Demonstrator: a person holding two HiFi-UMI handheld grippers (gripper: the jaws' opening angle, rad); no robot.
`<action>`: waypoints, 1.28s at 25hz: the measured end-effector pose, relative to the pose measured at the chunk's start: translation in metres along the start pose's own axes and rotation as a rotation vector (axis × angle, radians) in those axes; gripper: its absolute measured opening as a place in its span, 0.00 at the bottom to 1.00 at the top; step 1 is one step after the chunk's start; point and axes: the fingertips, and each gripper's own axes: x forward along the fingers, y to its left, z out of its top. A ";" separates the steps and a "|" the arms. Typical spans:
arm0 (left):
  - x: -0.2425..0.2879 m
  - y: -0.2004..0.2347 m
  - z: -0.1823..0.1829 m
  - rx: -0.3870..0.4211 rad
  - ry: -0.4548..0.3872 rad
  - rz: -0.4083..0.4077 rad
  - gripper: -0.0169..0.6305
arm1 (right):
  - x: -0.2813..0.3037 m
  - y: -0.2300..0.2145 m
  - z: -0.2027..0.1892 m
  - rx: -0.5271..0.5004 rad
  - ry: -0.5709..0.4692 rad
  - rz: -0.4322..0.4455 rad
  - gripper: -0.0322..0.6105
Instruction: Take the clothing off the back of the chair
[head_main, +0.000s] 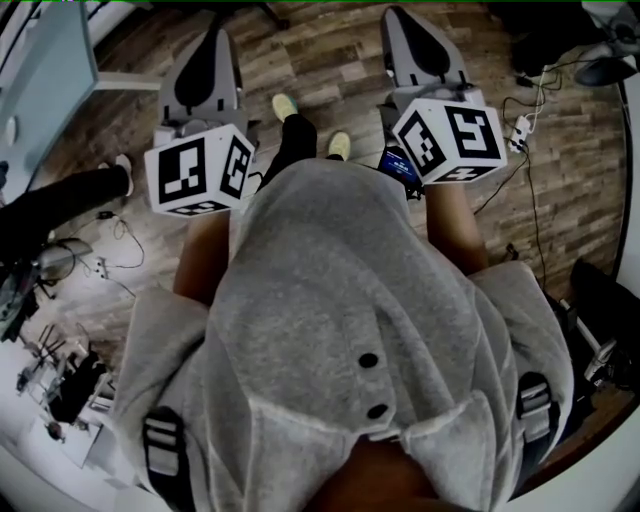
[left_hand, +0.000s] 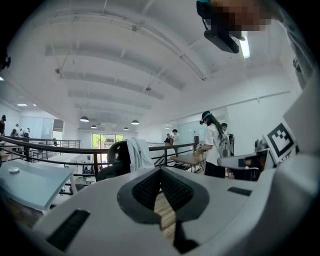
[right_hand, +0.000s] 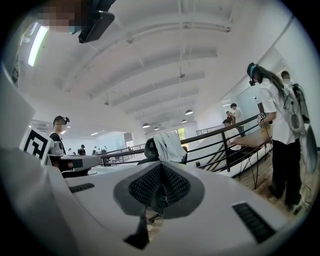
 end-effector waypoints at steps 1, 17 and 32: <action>0.003 0.000 -0.001 0.001 0.002 -0.006 0.04 | 0.002 -0.001 0.001 0.000 -0.001 -0.002 0.07; 0.086 0.060 -0.006 -0.042 -0.003 -0.034 0.04 | 0.100 -0.001 0.007 -0.038 0.026 -0.009 0.07; 0.158 0.163 -0.001 -0.071 -0.009 0.005 0.04 | 0.237 0.023 0.016 -0.064 0.050 0.032 0.07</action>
